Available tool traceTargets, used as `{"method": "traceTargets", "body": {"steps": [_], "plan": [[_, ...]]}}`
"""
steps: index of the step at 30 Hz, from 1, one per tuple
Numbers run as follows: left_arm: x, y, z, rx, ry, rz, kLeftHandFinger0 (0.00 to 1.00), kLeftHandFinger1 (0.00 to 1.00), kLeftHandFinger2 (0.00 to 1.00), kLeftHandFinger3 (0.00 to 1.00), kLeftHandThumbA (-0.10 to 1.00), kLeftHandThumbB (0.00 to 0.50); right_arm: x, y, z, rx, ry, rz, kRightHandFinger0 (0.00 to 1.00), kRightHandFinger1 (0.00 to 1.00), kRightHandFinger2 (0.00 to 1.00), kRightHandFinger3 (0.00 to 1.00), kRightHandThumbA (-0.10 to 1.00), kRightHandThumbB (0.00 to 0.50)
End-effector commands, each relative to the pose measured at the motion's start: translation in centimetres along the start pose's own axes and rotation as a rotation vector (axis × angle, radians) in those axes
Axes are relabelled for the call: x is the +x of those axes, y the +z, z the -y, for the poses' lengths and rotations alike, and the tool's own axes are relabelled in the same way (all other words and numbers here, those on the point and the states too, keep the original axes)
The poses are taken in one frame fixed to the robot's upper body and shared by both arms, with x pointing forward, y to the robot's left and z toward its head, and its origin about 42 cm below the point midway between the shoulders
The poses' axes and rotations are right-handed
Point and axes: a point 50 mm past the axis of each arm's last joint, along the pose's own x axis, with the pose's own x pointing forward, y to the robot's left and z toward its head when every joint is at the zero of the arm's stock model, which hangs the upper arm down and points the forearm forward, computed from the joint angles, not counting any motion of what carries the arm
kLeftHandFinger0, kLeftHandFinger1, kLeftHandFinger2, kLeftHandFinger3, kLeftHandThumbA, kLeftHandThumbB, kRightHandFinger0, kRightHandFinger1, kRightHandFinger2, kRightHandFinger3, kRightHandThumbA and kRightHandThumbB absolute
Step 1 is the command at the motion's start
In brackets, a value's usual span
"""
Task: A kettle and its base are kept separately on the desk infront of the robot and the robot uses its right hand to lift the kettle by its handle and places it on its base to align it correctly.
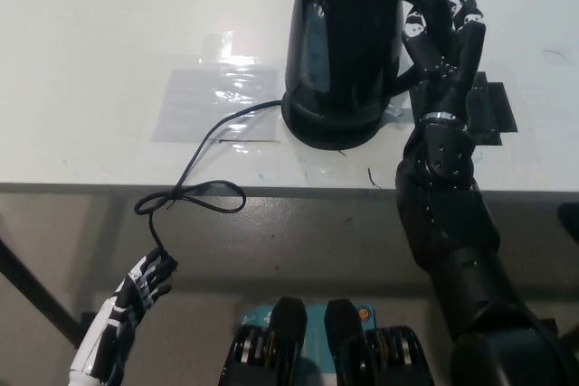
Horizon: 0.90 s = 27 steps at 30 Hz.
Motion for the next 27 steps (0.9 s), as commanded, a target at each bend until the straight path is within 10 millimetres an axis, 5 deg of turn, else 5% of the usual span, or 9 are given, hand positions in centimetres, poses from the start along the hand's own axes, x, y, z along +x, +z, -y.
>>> {"method": "traceTargets", "body": {"steps": [1,16,27], "plan": [[0.4,0.8,-0.3,0.002,-0.012,0.049,1.00,1.00,1.00,1.00,1.00,0.193,0.8,3.2,-2.7,0.112,0.046,0.131,0.00,0.13,0.58,0.75,-0.10,0.094],[0.7,1.1,-0.4,0.006,-0.019,0.057,1.00,1.00,1.00,1.00,1.00,0.184,0.0,3.0,-4.1,0.107,0.092,0.128,0.00,0.13,0.59,0.76,-0.10,0.091],[0.8,1.1,-0.6,0.018,-0.029,0.065,1.00,1.00,1.00,1.00,1.00,0.176,0.2,2.1,-1.9,0.018,0.069,0.142,0.00,0.15,0.54,0.73,-0.10,0.091]]}}
